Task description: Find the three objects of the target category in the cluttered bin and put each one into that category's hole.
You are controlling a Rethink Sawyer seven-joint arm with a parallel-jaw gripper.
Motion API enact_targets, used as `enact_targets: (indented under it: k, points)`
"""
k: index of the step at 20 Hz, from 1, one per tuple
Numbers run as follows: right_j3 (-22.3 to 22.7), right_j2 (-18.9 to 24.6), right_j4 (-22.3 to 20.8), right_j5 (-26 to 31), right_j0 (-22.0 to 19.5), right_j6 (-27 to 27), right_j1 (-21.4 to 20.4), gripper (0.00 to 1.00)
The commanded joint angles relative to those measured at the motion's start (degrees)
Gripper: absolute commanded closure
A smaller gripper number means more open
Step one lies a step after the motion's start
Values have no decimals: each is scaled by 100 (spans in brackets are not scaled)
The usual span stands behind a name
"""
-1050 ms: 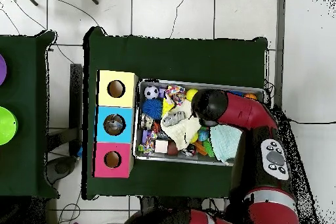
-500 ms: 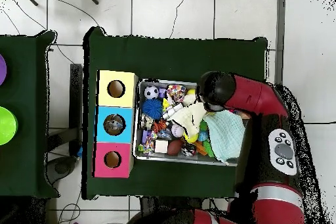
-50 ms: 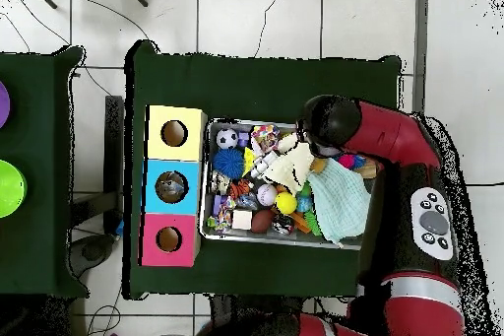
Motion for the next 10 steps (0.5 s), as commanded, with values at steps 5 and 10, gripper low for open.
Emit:
enact_targets:
  k: [5, 10]
  points:
    - [-53, 310, -845, 958, -212, -1140, 20, 100]
    - [-159, 231, -1216, 1232, -139, -1175, 2, 100]
